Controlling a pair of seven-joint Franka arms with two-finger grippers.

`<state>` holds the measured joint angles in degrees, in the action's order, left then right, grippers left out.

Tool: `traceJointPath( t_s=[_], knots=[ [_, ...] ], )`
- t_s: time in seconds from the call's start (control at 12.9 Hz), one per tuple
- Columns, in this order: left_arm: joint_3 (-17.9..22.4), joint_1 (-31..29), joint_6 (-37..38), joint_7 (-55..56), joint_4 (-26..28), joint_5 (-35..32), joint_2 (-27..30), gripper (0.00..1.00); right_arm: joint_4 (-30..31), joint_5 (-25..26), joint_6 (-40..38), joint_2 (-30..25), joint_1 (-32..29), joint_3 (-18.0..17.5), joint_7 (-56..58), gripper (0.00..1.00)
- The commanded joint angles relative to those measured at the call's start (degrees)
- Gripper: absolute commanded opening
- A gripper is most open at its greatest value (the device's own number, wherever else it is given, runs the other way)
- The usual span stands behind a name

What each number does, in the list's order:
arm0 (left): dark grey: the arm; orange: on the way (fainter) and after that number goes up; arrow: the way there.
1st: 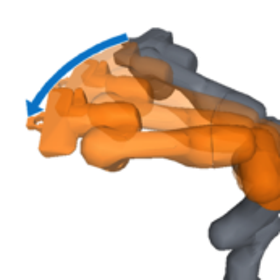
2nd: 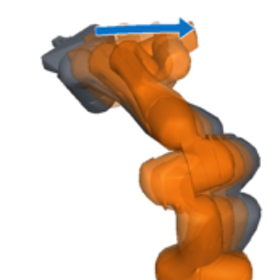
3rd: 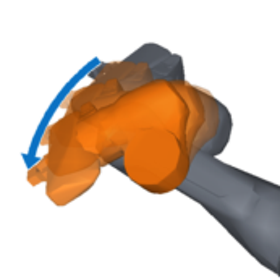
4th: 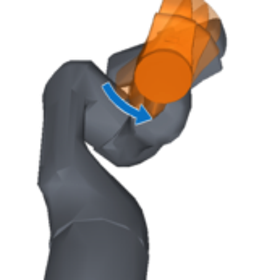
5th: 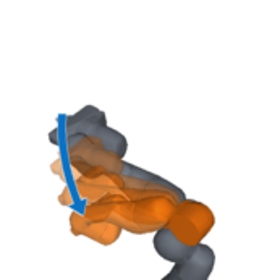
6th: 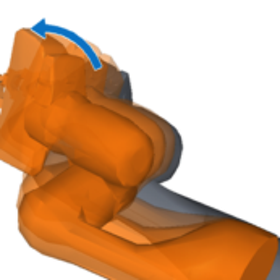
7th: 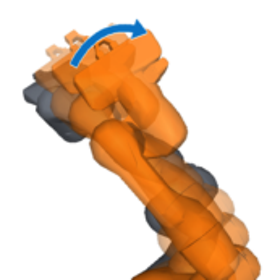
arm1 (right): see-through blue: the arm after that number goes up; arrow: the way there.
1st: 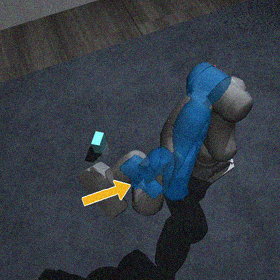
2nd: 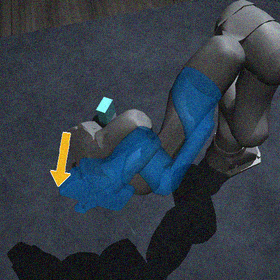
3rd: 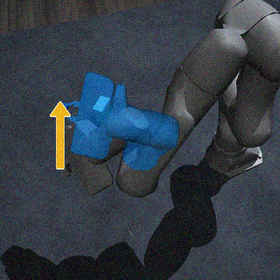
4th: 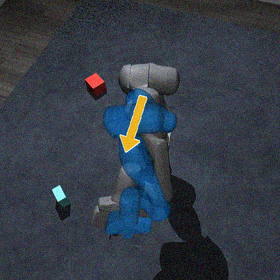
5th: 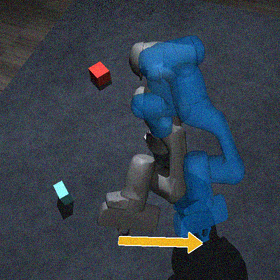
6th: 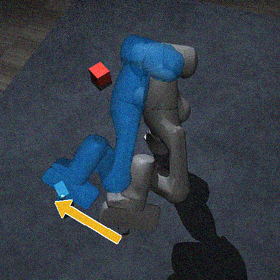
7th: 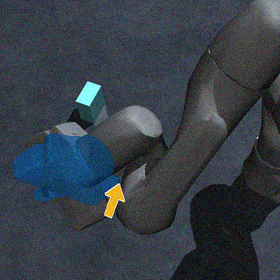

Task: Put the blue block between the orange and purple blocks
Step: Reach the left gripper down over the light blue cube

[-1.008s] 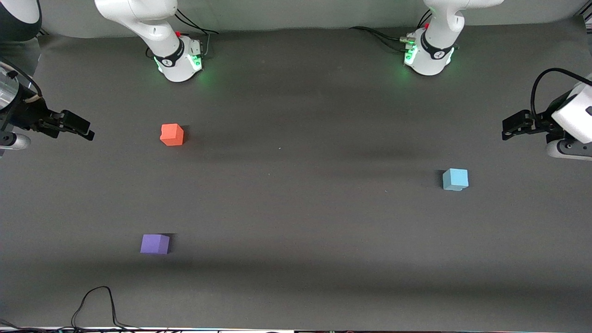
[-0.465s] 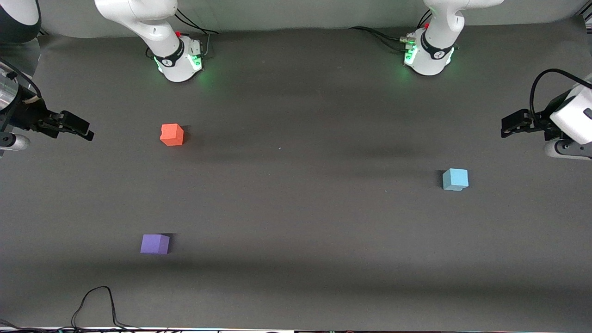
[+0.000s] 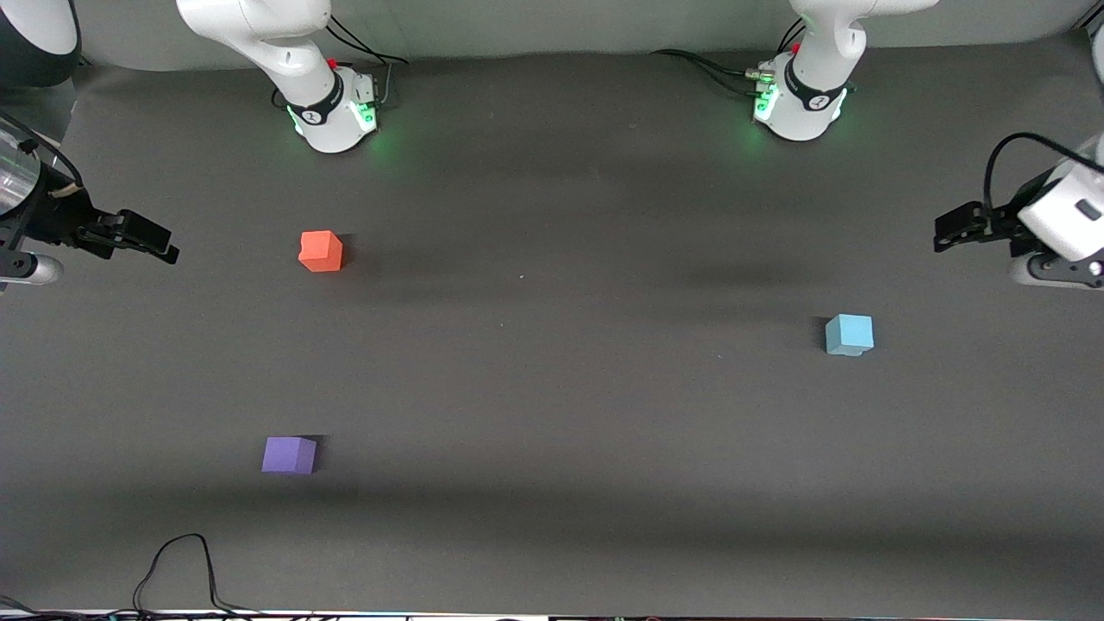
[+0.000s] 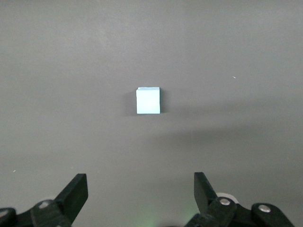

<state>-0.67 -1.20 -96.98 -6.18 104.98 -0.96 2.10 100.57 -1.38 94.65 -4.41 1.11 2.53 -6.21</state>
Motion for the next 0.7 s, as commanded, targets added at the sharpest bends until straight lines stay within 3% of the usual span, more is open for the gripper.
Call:
traceJointPath(
  t_s=[0.0, 0.31, 0.62],
  knots=[
    [0.1, 0.0, -10.4, -1.1, 11.1, 0.6, 2.0, 1.00, 0.7, 0.1, 0.1, -0.3, -0.1, -0.2, 0.3, 1.00],
    [0.1, 0.1, -28.3, -1.1, 21.1, 0.5, -3.6, 1.00, 1.7, 0.1, -0.3, -0.8, -0.1, -0.2, 0.3, 1.00],
    [0.1, 0.6, -41.9, -1.1, 23.2, 0.5, -13.4, 1.00, 1.7, 0.1, -0.3, -0.9, -0.1, -0.3, -0.5, 1.00]
  ],
)
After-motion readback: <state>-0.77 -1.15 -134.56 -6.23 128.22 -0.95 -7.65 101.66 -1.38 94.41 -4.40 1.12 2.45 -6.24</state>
